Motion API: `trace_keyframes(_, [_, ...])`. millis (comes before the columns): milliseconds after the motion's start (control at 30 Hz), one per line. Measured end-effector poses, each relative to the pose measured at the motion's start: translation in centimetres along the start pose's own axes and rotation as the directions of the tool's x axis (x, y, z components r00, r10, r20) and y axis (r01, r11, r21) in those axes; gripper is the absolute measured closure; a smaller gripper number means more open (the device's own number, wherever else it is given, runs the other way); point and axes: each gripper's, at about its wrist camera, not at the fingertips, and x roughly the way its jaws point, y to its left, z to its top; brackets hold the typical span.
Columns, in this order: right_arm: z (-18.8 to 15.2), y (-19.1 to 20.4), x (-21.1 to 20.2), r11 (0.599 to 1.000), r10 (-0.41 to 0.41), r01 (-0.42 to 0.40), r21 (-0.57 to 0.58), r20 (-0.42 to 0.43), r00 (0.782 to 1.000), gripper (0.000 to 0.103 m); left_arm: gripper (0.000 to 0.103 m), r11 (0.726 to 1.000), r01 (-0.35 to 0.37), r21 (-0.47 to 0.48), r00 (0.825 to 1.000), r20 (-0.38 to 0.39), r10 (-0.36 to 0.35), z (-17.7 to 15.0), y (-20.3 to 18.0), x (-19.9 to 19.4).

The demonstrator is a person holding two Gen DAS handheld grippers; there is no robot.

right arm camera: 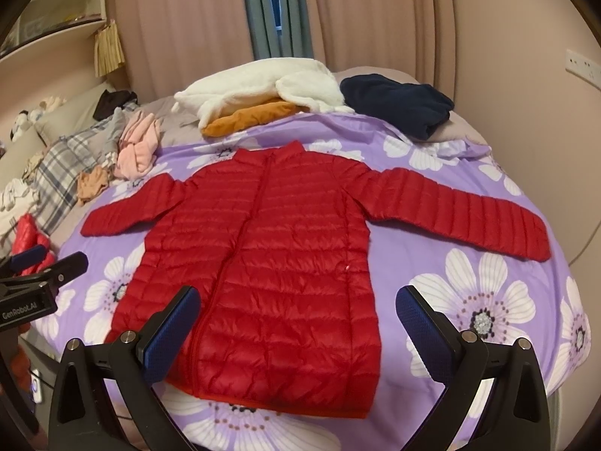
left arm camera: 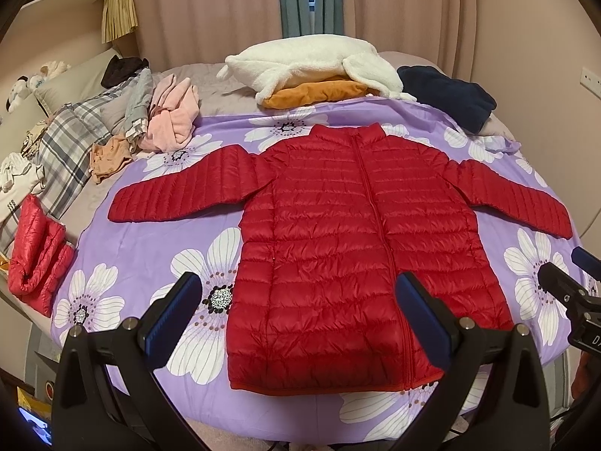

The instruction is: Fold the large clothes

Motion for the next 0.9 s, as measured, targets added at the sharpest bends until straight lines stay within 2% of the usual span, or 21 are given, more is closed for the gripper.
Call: trace_keyframes(900, [-0.04, -0.09, -0.09, 1.0, 0.001, -0.001, 0.003, -0.001, 1.0, 0.0, 0.0, 1.0, -0.002, 0.001, 1.0, -0.001, 0.002, -0.18, -0.11, 0.16])
